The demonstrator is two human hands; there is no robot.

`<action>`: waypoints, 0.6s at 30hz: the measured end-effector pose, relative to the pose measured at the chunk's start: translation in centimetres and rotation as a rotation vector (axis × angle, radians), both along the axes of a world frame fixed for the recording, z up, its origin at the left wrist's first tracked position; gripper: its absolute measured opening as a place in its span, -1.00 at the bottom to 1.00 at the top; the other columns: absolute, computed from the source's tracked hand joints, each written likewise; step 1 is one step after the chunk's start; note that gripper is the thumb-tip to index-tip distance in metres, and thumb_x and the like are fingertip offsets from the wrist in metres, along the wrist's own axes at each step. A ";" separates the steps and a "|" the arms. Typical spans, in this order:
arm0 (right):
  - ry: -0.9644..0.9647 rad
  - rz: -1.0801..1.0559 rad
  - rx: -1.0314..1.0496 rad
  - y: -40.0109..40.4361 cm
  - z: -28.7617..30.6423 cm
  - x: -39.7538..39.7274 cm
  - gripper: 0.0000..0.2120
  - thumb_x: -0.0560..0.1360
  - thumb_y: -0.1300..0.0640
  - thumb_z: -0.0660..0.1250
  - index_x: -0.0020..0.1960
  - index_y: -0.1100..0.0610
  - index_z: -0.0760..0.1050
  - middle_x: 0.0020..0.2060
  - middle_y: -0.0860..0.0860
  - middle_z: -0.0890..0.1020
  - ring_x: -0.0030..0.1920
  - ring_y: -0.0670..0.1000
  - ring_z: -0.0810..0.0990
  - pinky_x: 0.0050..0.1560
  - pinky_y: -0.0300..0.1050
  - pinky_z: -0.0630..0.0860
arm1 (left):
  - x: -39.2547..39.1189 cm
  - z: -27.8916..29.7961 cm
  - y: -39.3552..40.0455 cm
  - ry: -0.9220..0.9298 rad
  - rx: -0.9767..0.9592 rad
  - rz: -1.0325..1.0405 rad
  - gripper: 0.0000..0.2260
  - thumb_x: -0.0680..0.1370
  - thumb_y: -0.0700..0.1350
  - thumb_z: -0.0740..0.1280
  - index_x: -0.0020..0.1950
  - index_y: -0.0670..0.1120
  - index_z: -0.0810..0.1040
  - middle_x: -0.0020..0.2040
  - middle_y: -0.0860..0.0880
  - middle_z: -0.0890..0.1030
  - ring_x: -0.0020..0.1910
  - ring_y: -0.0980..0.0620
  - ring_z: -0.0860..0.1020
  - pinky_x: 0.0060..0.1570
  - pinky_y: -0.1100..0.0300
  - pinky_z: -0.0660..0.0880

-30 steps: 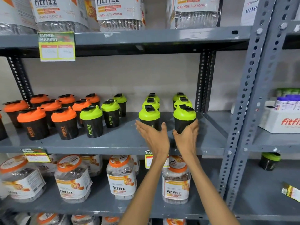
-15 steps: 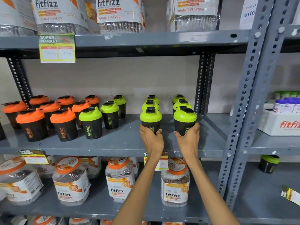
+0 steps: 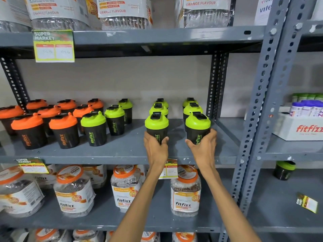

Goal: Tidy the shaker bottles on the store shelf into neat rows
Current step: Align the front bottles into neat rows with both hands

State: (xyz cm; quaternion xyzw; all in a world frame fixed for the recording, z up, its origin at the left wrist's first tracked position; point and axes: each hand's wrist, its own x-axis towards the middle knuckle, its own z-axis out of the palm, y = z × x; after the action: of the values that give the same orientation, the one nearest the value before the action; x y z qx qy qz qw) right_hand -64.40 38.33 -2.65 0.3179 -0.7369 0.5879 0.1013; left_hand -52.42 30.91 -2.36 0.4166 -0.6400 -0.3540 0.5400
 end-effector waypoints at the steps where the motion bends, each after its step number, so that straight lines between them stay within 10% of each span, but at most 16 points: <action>1: -0.001 0.002 0.001 0.0 0.0 0.0 -0.15 0.28 0.12 0.61 0.37 0.31 0.21 0.28 0.24 0.43 0.32 0.25 0.42 0.27 0.06 0.43 | 0.0 0.0 0.1 0.000 -0.001 -0.001 -0.43 0.48 -0.15 0.46 0.41 -0.19 0.29 0.29 -0.18 0.44 0.32 -0.18 0.42 0.29 -0.05 0.41; 18: 0.143 -0.075 0.056 1.9 -1.5 2.6 -0.07 0.32 0.02 0.57 0.48 0.26 0.11 0.40 0.24 0.25 0.40 0.24 0.28 0.36 0.19 0.40 | 2.2 0.3 1.8 -0.043 0.064 -0.073 -0.07 0.47 0.00 0.48 0.60 -0.20 -0.09 0.58 -0.14 0.14 0.57 -0.09 0.11 0.48 0.10 0.14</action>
State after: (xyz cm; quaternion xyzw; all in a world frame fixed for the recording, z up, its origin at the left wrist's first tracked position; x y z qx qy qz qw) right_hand -61.79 40.19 -4.10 0.3340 -0.7554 0.5384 0.1668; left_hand -50.20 32.67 -2.07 0.4174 -0.6544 -0.3847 0.4995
